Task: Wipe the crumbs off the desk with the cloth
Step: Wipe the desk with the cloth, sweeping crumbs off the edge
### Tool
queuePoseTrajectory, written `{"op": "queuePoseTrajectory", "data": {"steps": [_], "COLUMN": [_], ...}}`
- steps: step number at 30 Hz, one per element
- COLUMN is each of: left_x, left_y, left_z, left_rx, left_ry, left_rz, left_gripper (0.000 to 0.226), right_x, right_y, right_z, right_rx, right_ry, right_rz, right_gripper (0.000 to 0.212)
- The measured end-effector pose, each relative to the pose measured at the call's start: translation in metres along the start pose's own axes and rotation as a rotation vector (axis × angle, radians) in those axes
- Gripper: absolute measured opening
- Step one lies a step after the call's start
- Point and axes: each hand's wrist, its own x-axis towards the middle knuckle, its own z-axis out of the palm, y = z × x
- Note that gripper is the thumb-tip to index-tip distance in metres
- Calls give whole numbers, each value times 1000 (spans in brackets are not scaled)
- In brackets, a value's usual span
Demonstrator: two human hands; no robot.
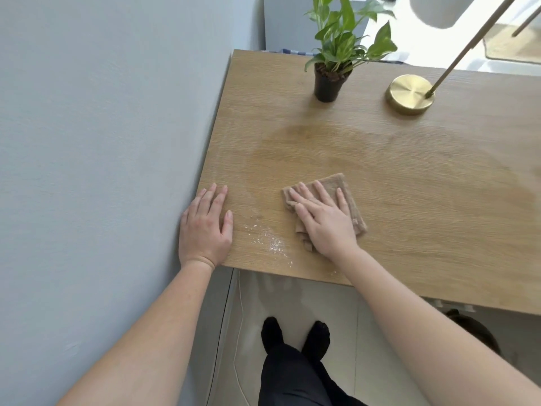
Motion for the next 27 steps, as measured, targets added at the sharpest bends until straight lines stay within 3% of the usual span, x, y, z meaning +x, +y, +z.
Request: {"op": "queuePoseTrajectory", "data": {"steps": [3, 6, 10, 14, 17, 19, 21, 24, 27], "left_x": [0, 1, 1, -1, 0, -1, -1, 0, 0], "left_y": [1, 2, 1, 0, 1, 1, 0, 1, 0], "left_z": [0, -2, -1, -1, -1, -1, -1, 0, 0], "left_rx": [0, 9, 20, 20, 14, 13, 13, 12, 16], "left_ry": [2, 3, 5, -7, -2, -5, -7, -5, -2], "left_rz": [1, 1, 3, 5, 5, 11, 9, 12, 13], "left_gripper": [60, 60, 60, 60, 60, 60, 60, 60, 60], "right_x": [-44, -98, -99, -57, -61, -91, -122, -130, -85], "right_y": [-23, 10, 62, 12, -27, -18, 14, 66, 65], "right_z": [22, 16, -16, 7, 29, 32, 23, -7, -20], "right_rx": [-25, -95, -95, 26, 8, -63, -118, -93, 5], "right_ry": [-135, -189, -140, 43, -25, -94, -103, -34, 123], "right_rz": [-220, -337, -146, 182, 23, -147, -204, -8, 278], "right_gripper": [48, 46, 45, 47, 49, 48, 47, 46, 47]}}
